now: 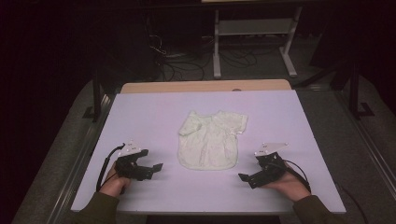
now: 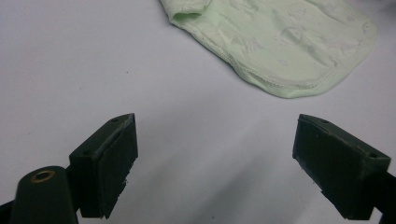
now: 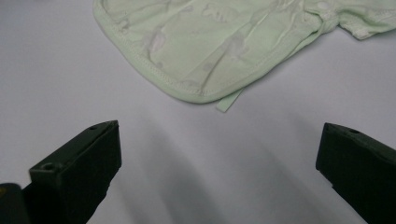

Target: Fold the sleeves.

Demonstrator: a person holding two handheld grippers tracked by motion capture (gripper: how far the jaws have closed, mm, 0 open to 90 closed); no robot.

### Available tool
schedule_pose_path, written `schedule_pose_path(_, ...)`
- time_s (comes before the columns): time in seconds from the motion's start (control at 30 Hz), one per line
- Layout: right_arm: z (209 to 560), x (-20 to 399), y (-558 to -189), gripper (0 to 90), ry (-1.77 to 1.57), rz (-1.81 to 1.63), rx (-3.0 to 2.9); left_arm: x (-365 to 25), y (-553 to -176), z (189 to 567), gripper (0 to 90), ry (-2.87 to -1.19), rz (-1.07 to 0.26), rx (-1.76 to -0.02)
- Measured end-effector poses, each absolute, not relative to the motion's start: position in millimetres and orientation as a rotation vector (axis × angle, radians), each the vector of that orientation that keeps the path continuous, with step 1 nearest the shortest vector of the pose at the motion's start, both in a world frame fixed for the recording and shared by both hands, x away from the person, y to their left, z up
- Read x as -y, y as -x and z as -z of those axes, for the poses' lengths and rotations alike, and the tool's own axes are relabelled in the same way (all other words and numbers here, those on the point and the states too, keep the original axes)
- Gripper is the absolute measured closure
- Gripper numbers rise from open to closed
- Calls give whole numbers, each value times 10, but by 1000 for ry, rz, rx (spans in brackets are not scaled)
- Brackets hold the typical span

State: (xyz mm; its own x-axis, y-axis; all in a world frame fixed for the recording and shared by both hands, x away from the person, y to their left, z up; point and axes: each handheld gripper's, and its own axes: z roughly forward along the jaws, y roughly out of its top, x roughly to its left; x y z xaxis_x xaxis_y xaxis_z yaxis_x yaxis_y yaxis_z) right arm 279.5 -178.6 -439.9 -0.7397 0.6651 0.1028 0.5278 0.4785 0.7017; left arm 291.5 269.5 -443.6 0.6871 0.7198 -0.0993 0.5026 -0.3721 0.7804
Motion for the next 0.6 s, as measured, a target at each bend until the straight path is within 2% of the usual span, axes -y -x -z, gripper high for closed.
schedule_pose_path(0.6,4327,1798,-3011,0,-1100,-1102,-2484,-2676,-2918,4446,138,-2057,-315,-932)
